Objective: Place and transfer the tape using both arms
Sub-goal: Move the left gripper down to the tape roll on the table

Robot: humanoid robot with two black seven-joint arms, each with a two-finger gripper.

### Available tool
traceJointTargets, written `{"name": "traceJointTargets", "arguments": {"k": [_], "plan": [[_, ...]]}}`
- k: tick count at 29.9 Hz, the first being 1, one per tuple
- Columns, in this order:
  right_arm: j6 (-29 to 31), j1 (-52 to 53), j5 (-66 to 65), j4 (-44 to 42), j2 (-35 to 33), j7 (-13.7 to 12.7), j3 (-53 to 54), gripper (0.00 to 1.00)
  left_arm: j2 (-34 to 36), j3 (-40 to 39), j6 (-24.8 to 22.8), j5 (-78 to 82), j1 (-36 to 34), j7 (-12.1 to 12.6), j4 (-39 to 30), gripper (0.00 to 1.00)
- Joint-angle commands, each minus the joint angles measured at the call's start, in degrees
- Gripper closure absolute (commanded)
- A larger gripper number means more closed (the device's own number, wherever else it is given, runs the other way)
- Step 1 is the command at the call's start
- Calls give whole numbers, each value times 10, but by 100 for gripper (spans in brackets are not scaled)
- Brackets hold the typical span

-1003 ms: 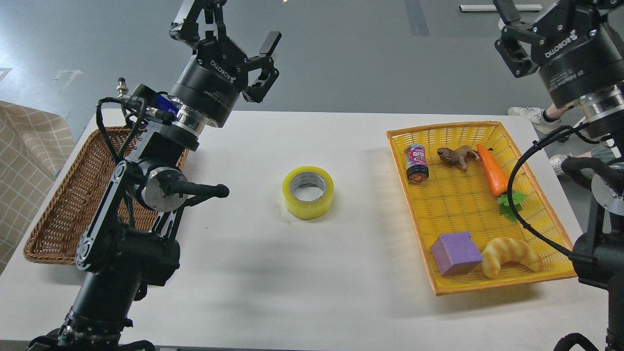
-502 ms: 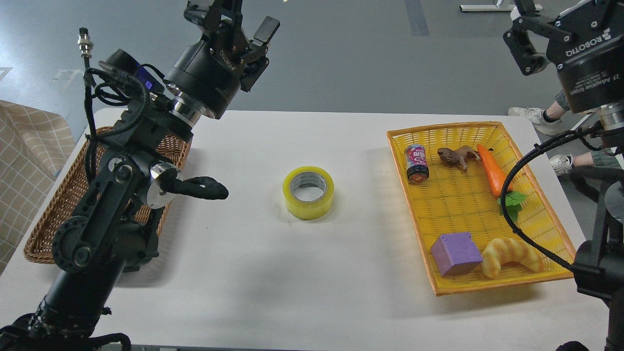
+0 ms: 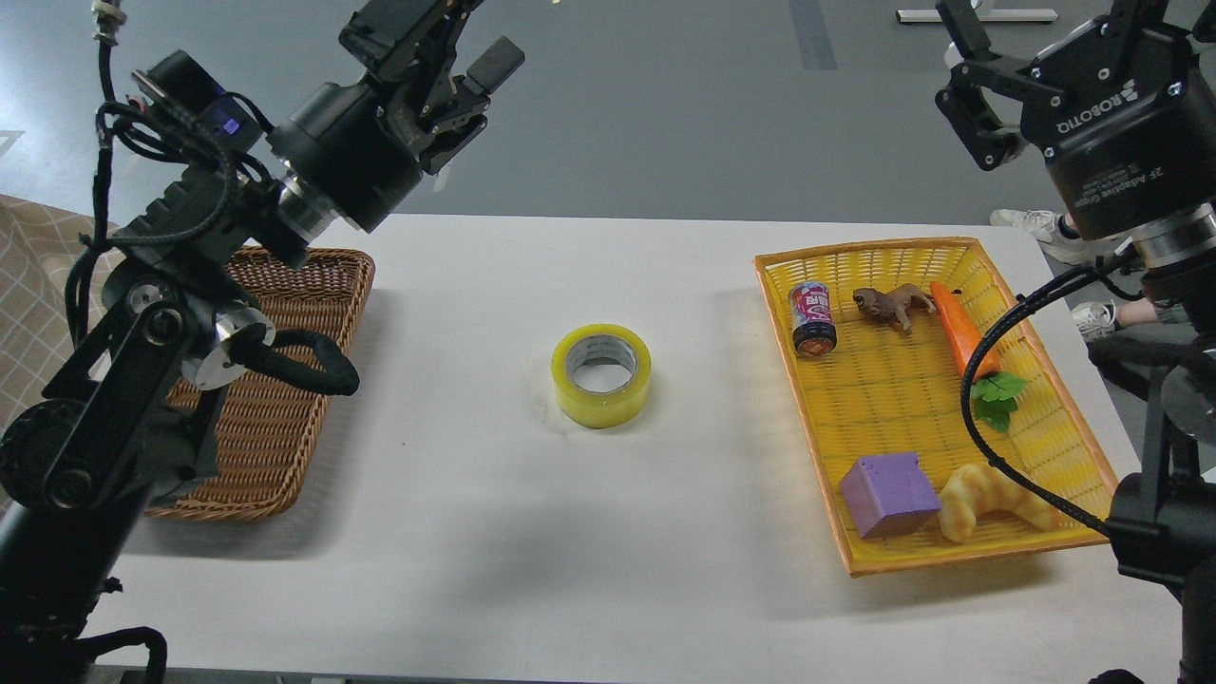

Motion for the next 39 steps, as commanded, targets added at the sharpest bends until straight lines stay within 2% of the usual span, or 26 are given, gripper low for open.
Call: {"name": "traceJointTargets", "arguments": {"k": [1,4,8,14,19,22,24,28,39], "plan": [[0,-2,-1,-2,-10,0,1,0,26,37,-1,140,-11,-5,5,2],[-1,-3,-1,-2,-14,0,2,0,28,84,-1,302,-23,-3,29,2],[-1,-3,-1,0,-17,1,4,0,30,147,0,423,-24,-3,54,2],[-3,-4,-2,2,-17,1,6,0,23,229,0,435,-35,-2,94,2],[-4,-3,-1,6,-17,2,25,0,-1,298,13,489,-63,2,180,2],[-4,-4,-1,6,-18,2,31,0,-38,322,25,543,-87,6,253,2],[-4,-5,-2,6,-22,2,31,0,-63,328,28,543,-102,16,274,2],[-4,-10,-2,7,-24,2,32,0,-80,343,28,543,-115,44,289,2],[-4,-11,-2,12,-39,2,33,0,-77,356,27,543,-115,51,291,2]]}}
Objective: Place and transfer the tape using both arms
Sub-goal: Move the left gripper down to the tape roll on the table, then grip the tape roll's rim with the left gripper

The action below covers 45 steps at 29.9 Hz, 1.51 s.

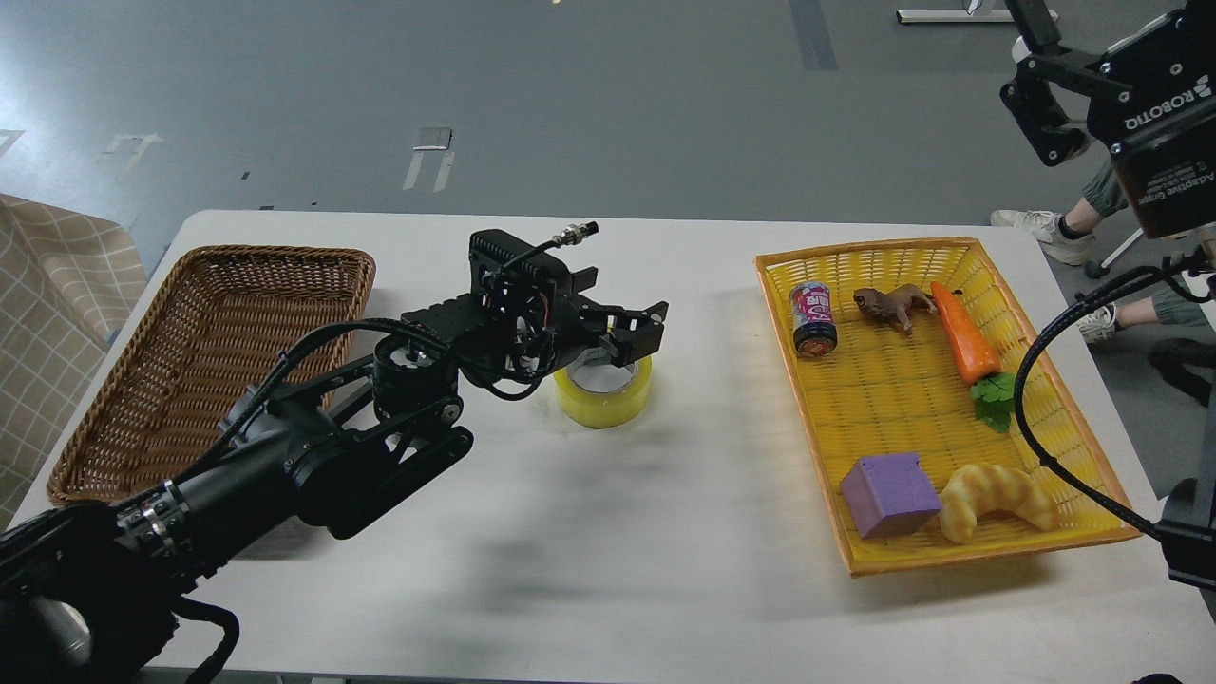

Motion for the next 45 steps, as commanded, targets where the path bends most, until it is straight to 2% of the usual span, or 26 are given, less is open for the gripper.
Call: {"name": "traceJointTargets", "arguments": {"k": [1,7,19,37,45], "plan": [[0,-2,0,3,0,0,0,0,0,0,-1,0,5,2,1,2],[0,-19,0,4,1,2,1,0,2,0,-2,0,7,15,7,2],[1,-21,-1,5,0,2,9,0,2,0,-2,-7,10,15,23,2],[3,-25,0,11,-14,2,11,0,14,1,-4,-45,39,5,38,2],[2,-25,0,11,-26,2,17,0,20,1,-1,-49,39,-13,57,2]]}}
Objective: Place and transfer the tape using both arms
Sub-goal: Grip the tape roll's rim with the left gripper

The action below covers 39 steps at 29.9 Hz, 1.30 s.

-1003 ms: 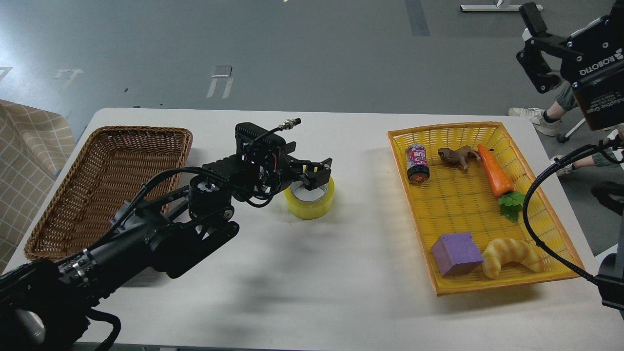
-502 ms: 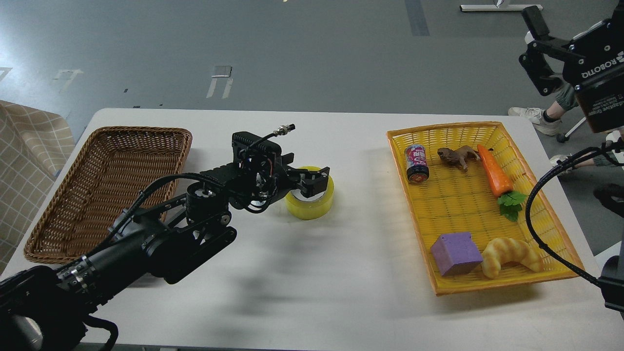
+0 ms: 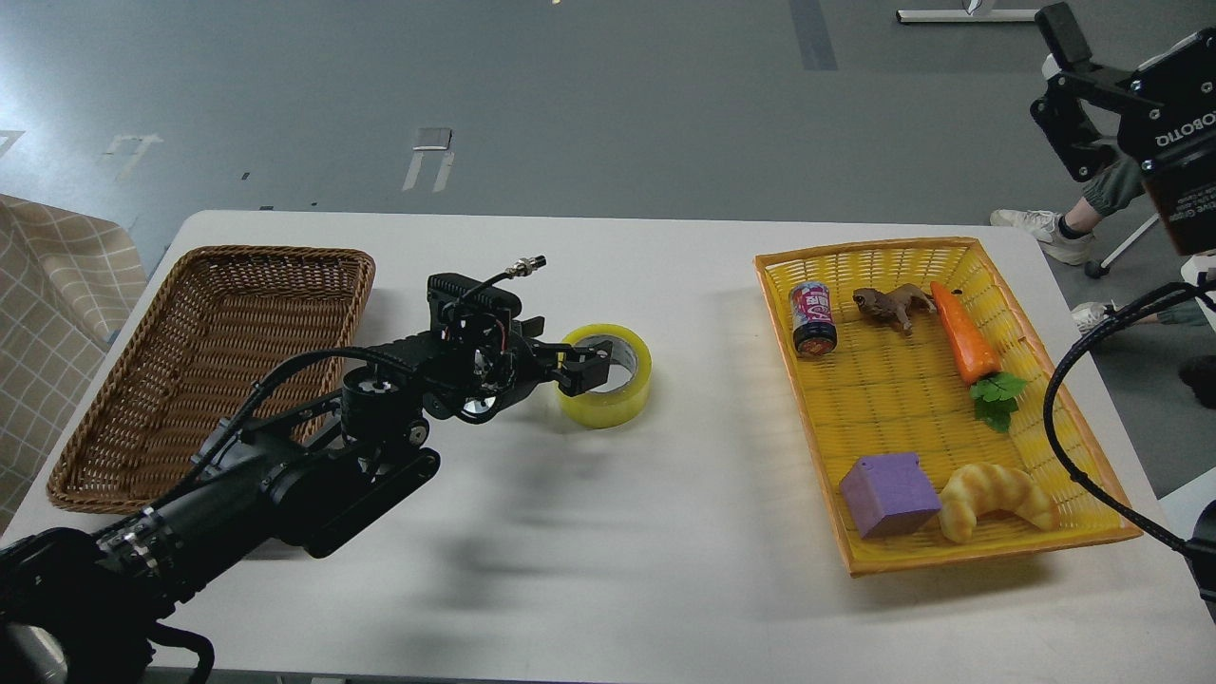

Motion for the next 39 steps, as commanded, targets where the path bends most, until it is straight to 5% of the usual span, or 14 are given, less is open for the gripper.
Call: {"name": "traceJointTargets", "arguments": {"k": [1,8,13,28,39], "plan": [[0,0,0,0,-2,0,1,0,1,0,1,-9,0,-5,4,2],[1,0,-1,0,-15,0,2,0,-1,0,1,-27,0,-10,8,2],[2,-9,1,0,-29,0,13,0,-3,19,7,-26,-3,-40,35,2],[7,-33,1,0,-35,3,26,0,-2,30,19,-26,-16,-46,85,3],[17,-45,0,0,-35,3,26,0,-1,30,28,-27,-25,-54,98,17]]}}
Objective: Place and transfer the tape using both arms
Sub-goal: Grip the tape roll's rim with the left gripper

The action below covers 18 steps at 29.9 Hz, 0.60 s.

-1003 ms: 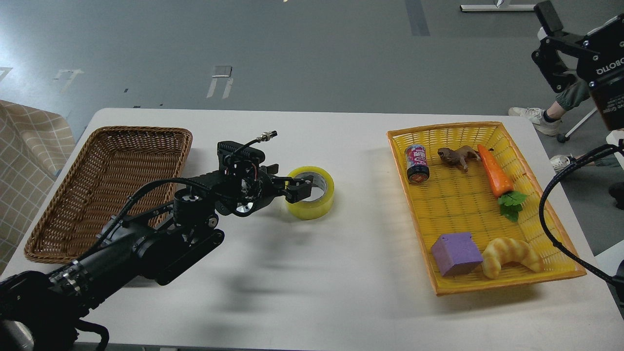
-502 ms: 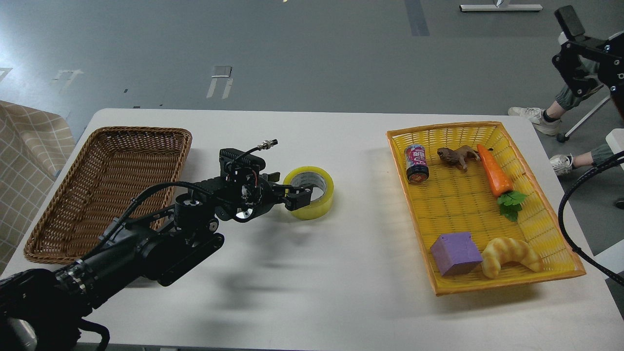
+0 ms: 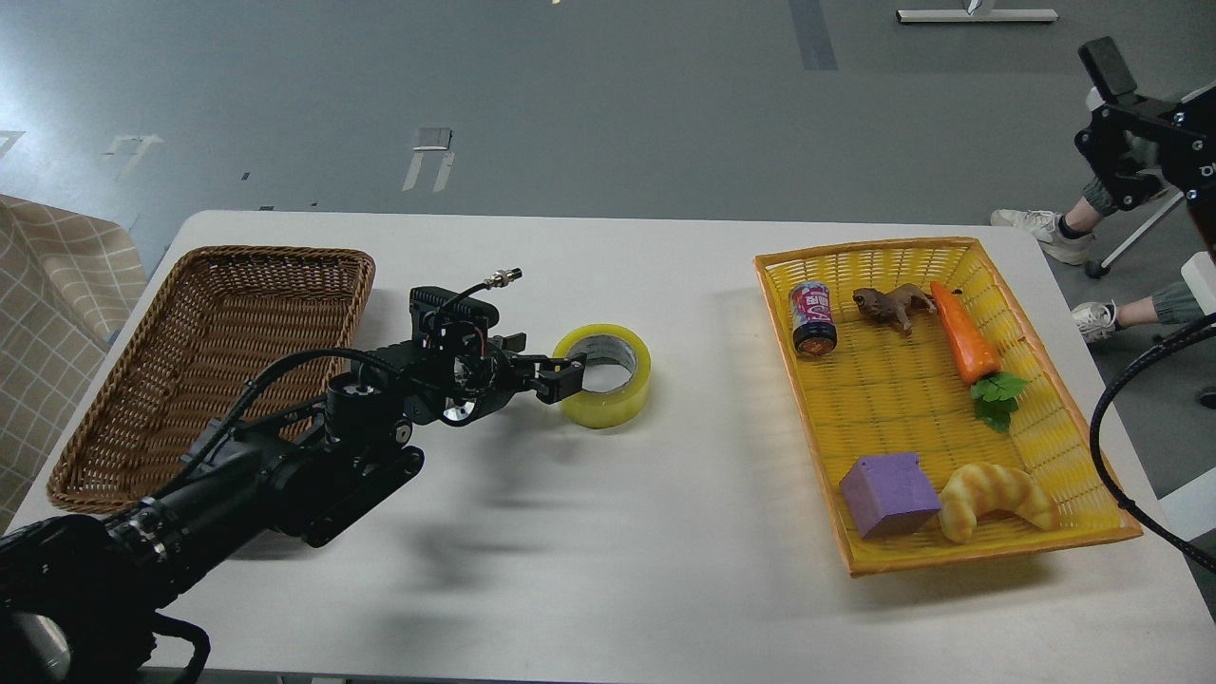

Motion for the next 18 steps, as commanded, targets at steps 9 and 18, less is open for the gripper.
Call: {"name": "traceJointTargets", "arguments": {"k": [9,18], "plan": [[2,-7,-2,-1,-8,0,2,0,1,-1,-1,-29,-5,-1,-5,47],[2,-15,-2,-1,-10,0,8,0,-3,20,-1,-28,-1,-1,-11,37]]}}
